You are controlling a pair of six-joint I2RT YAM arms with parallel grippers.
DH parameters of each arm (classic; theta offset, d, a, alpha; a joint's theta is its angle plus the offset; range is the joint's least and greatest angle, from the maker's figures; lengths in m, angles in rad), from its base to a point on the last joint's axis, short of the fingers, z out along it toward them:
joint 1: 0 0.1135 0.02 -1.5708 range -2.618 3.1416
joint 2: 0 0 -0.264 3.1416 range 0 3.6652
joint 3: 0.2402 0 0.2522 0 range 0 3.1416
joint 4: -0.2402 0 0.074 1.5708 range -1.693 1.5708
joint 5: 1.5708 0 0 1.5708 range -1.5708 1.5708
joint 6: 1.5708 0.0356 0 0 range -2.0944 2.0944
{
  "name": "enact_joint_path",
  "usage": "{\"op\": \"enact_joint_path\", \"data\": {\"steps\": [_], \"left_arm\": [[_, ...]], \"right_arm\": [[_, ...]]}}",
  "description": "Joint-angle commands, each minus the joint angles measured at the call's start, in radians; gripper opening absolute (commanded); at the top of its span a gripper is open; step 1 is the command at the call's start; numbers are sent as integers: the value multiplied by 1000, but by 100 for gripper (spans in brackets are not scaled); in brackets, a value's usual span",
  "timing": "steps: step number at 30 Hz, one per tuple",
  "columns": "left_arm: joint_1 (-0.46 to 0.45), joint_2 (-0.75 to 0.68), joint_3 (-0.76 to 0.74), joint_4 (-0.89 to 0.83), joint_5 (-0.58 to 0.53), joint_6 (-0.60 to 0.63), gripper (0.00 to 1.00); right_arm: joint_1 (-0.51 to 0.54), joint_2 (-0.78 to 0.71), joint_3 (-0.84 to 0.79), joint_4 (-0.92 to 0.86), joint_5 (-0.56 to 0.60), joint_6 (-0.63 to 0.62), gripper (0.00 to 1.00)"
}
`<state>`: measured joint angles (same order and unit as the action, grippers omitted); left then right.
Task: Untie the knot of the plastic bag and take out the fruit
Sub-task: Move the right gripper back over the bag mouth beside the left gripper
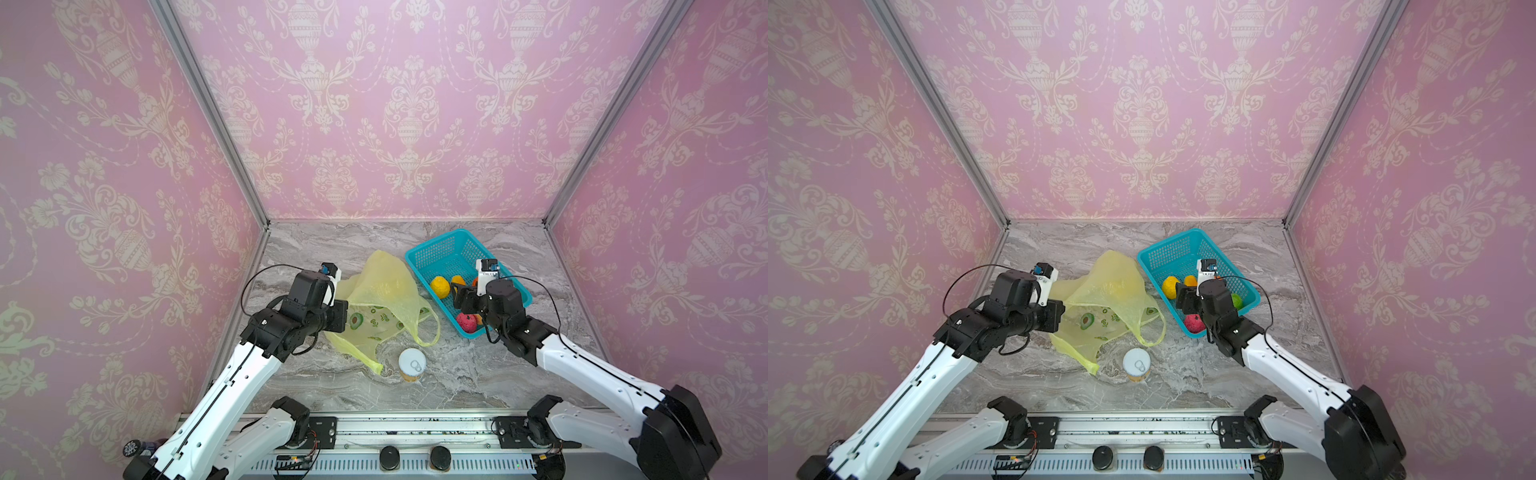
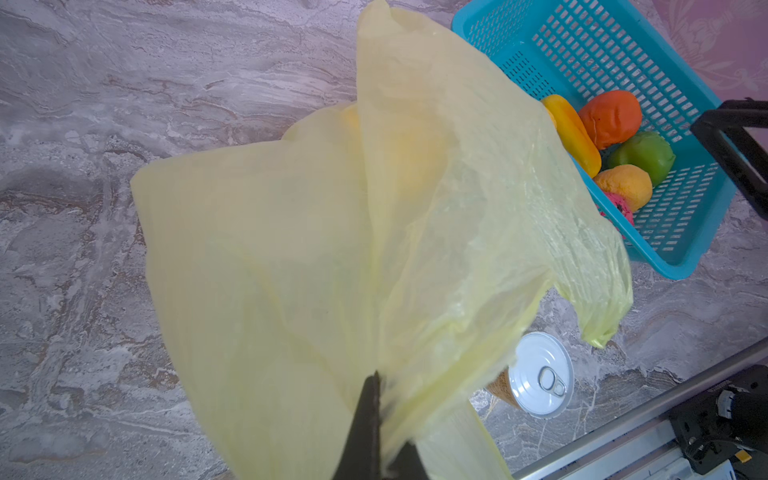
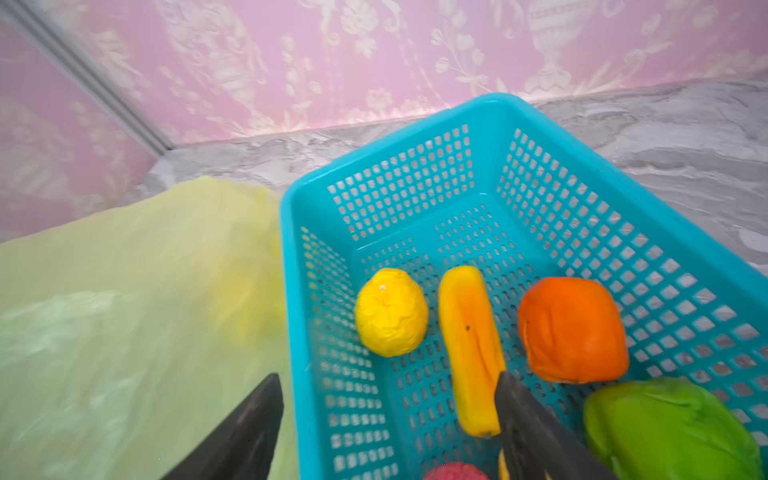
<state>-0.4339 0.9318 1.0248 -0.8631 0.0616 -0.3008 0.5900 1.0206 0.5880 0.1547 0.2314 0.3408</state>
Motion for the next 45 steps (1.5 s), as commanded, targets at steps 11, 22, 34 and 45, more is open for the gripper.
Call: {"op": "enact_joint_path", "data": {"steps": [11,22,34,45], "left_arm": [[9,1,4,-26,4,-9,0],[9,-1,3,-26,6,-10,0],[9,-5,2,-24,13,-9,0],[9,-10,1,-22,24,-8,0]], "right_arm": [[434,-71,-57,173,-183,-433,62],[531,344,157,113,-126,-503,46],[531,709,418,35,184,-456,27],[495,1000,689,-69,405,-447,40]]}}
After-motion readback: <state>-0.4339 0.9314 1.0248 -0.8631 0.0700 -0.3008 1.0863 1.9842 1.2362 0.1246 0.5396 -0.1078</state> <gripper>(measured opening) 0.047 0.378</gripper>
